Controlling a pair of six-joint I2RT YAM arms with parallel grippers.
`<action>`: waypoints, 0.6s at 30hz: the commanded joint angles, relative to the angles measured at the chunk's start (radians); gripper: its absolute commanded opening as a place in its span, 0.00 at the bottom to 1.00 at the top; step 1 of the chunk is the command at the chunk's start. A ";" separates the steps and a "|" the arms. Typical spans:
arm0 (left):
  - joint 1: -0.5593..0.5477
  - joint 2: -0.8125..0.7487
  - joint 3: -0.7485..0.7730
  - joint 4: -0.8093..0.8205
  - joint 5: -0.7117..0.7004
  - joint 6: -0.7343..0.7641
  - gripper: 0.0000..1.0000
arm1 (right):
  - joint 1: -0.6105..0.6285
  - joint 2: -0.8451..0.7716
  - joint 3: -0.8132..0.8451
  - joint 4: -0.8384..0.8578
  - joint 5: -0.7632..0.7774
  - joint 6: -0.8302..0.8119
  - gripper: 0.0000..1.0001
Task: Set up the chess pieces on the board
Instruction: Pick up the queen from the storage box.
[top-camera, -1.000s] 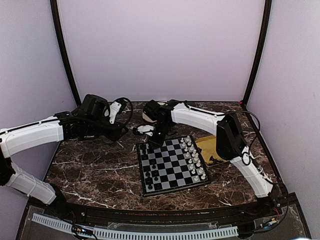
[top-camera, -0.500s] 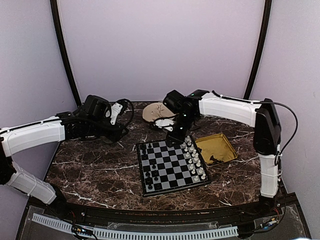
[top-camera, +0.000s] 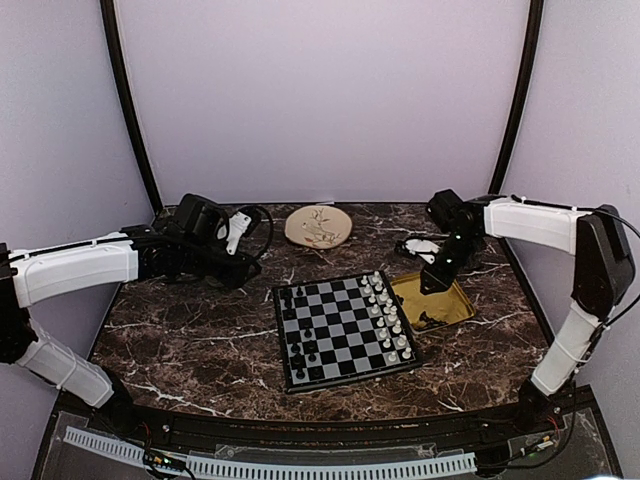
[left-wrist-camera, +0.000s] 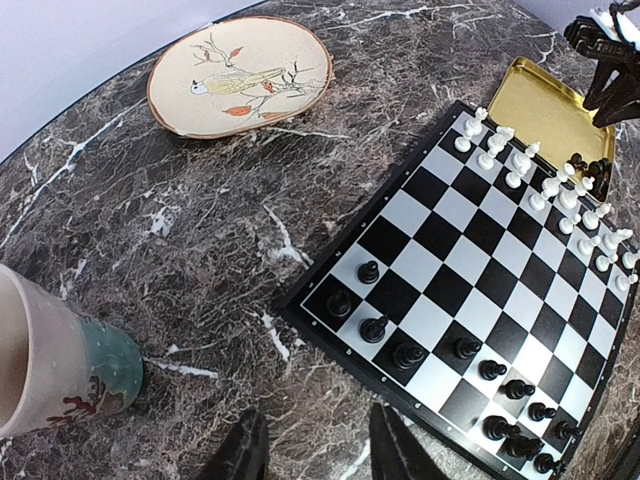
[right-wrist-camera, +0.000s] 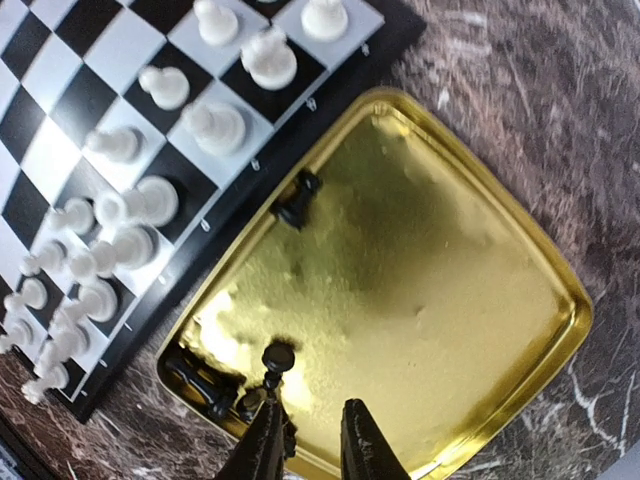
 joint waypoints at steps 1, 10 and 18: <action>-0.004 0.000 0.011 -0.002 0.016 0.014 0.37 | -0.053 -0.050 -0.085 0.037 0.033 -0.043 0.20; -0.004 -0.001 0.010 -0.004 0.024 0.012 0.37 | -0.072 -0.050 -0.214 0.038 0.061 -0.185 0.19; -0.004 0.002 0.011 -0.002 0.027 0.012 0.37 | -0.072 -0.019 -0.204 0.033 0.002 -0.205 0.19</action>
